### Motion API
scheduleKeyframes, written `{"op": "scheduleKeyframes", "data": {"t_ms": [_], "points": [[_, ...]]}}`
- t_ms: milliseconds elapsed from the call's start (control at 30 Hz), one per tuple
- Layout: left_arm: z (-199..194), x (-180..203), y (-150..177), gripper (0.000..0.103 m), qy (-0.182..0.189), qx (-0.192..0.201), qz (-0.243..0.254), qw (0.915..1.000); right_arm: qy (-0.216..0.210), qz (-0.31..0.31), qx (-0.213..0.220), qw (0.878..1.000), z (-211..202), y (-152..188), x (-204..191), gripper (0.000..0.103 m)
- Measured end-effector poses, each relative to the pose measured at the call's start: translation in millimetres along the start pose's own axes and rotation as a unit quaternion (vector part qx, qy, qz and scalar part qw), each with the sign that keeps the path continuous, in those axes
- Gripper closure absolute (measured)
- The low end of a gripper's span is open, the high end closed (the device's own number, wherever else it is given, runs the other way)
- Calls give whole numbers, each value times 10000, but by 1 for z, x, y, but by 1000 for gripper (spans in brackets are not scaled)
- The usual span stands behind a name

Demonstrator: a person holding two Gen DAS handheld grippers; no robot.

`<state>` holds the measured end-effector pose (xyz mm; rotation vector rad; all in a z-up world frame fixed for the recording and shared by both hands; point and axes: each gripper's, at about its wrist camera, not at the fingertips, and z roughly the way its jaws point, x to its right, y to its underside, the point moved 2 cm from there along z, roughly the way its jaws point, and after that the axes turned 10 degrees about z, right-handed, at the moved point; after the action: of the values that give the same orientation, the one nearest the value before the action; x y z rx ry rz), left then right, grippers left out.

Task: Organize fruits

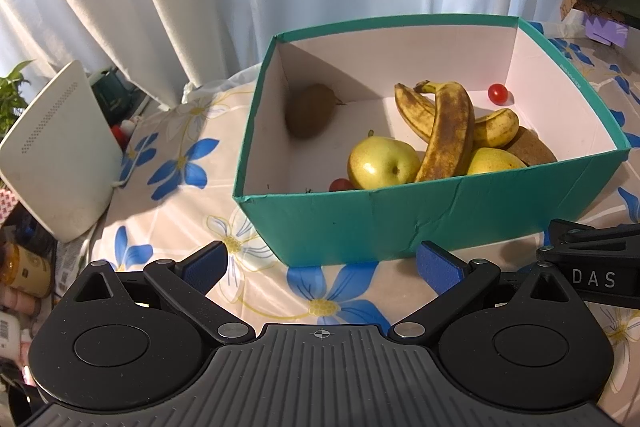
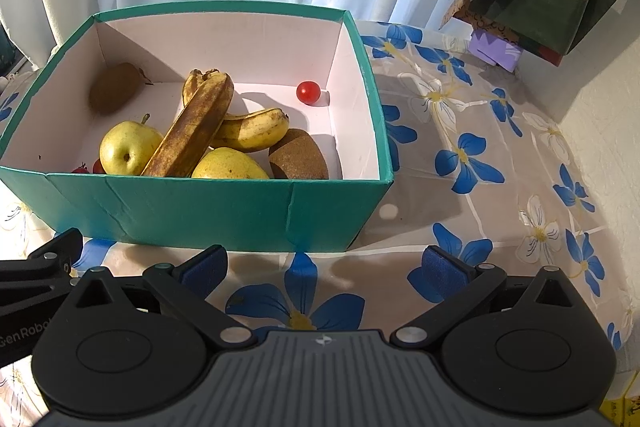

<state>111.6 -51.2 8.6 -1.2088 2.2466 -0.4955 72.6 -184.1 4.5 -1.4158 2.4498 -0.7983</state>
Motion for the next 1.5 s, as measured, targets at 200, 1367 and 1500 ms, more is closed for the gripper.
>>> {"op": "scheduleKeyframes", "data": {"t_ms": [200,1367,1500], "points": [[1,0,0,0,5,-1,6,10000,1,2,3,10000,0,0,0,0],[-4,1,-1,0,-14,123,139,9998,92,-77,112,9999,-6,1,1,0],[-5,3,-1,0,-106,212,217,9995,103,-91,114,9998,-6,1,1,0]]}}
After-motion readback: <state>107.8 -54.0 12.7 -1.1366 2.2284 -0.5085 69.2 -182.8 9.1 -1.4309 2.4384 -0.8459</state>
